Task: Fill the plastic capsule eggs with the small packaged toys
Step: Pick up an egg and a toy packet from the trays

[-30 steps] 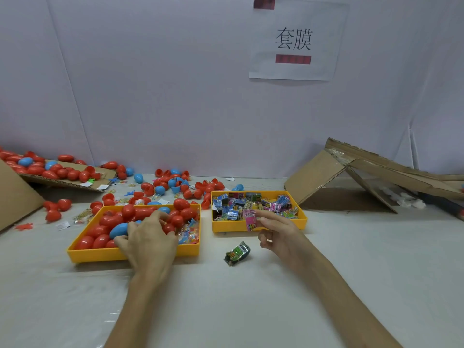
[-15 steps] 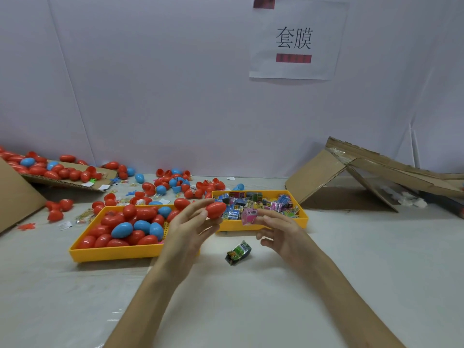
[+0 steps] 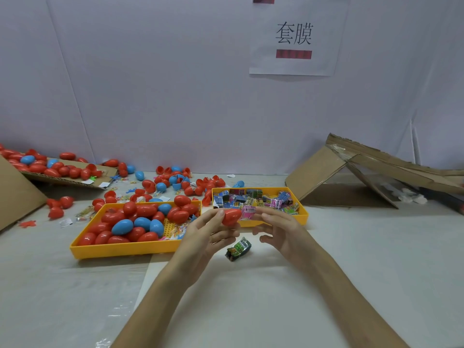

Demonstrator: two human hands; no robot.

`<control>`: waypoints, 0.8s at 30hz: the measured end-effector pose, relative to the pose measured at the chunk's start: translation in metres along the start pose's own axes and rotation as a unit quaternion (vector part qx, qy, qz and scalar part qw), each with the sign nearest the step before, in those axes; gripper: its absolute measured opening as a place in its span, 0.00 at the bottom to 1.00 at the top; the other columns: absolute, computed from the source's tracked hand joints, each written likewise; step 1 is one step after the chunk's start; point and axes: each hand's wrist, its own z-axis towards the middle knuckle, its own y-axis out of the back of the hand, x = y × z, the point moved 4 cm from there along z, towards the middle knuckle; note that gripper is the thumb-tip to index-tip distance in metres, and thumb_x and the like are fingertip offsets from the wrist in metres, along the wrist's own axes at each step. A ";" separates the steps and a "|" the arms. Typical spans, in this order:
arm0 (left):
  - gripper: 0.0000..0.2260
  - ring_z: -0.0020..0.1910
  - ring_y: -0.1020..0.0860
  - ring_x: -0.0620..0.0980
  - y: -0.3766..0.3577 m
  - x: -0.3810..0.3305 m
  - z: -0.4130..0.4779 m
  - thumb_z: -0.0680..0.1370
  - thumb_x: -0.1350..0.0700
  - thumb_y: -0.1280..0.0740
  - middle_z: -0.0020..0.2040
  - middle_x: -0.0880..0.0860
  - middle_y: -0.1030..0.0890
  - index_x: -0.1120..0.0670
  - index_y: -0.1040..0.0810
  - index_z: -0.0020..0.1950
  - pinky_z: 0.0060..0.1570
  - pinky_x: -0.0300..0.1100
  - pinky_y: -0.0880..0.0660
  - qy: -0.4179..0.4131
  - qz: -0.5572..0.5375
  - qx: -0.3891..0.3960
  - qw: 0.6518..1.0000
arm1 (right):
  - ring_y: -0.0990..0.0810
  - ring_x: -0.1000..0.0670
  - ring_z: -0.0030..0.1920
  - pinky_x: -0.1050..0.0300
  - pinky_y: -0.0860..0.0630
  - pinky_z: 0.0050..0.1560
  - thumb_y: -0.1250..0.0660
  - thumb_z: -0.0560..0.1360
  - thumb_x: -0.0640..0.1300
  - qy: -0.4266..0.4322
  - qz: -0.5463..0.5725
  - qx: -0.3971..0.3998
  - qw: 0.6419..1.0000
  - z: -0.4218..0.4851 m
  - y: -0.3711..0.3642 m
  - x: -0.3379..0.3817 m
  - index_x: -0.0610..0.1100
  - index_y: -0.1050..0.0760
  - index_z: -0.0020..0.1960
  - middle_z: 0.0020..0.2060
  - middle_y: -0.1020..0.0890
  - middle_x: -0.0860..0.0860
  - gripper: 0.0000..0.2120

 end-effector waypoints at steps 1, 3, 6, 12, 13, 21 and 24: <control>0.17 0.46 0.14 0.56 0.000 0.000 0.000 0.76 0.49 0.31 0.50 0.63 0.15 0.58 0.19 0.60 0.44 0.41 0.18 -0.002 0.006 -0.003 1.000 | 0.16 0.49 0.45 0.58 0.24 0.42 0.29 0.72 0.47 0.001 -0.005 0.000 1.000 0.000 -0.001 0.000 0.50 0.15 0.56 0.54 0.15 0.48 0.14; 0.18 0.46 0.14 0.56 0.001 0.001 0.001 0.76 0.48 0.31 0.49 0.63 0.14 0.59 0.19 0.60 0.44 0.40 0.19 -0.005 0.019 -0.009 1.000 | 0.17 0.49 0.45 0.58 0.24 0.42 0.29 0.71 0.47 0.000 -0.015 0.002 1.000 -0.001 -0.002 0.000 0.49 0.14 0.55 0.54 0.15 0.47 0.13; 0.19 0.45 0.14 0.55 0.002 0.002 0.001 0.75 0.47 0.31 0.48 0.62 0.14 0.58 0.20 0.60 0.43 0.40 0.19 -0.009 0.045 -0.017 0.999 | 0.17 0.49 0.45 0.57 0.25 0.42 0.29 0.71 0.47 -0.002 -0.025 0.001 1.000 -0.002 -0.004 0.000 0.47 0.14 0.55 0.53 0.15 0.46 0.13; 0.14 0.45 0.14 0.55 0.003 0.005 0.004 0.80 0.49 0.32 0.47 0.59 0.13 0.56 0.20 0.61 0.43 0.40 0.19 -0.020 0.102 -0.018 0.994 | 0.17 0.49 0.45 0.56 0.26 0.43 0.29 0.71 0.46 -0.005 -0.052 0.006 0.999 -0.005 -0.009 0.001 0.48 0.14 0.54 0.52 0.15 0.46 0.13; 0.13 0.44 0.14 0.55 0.003 0.005 0.004 0.80 0.49 0.33 0.47 0.58 0.13 0.55 0.20 0.61 0.43 0.41 0.19 -0.023 0.112 -0.018 0.993 | 0.17 0.49 0.45 0.56 0.26 0.43 0.29 0.71 0.46 -0.006 -0.055 0.007 0.998 -0.005 -0.009 0.001 0.48 0.14 0.54 0.52 0.15 0.46 0.13; 0.10 0.42 0.16 0.51 0.001 0.007 0.004 0.82 0.50 0.35 0.44 0.55 0.14 0.48 0.18 0.61 0.44 0.41 0.20 -0.025 0.153 0.008 0.988 | 0.17 0.49 0.45 0.58 0.24 0.44 0.27 0.74 0.45 0.003 -0.076 0.018 0.997 -0.006 -0.009 0.004 0.47 0.15 0.57 0.53 0.15 0.45 0.12; 0.09 0.42 0.16 0.50 0.002 0.008 0.004 0.81 0.50 0.34 0.43 0.54 0.14 0.47 0.18 0.59 0.43 0.40 0.20 -0.027 0.162 0.009 0.986 | 0.17 0.48 0.45 0.59 0.24 0.43 0.28 0.72 0.45 0.029 -0.086 -0.021 0.996 -0.005 -0.007 0.002 0.46 0.14 0.54 0.48 0.14 0.44 0.12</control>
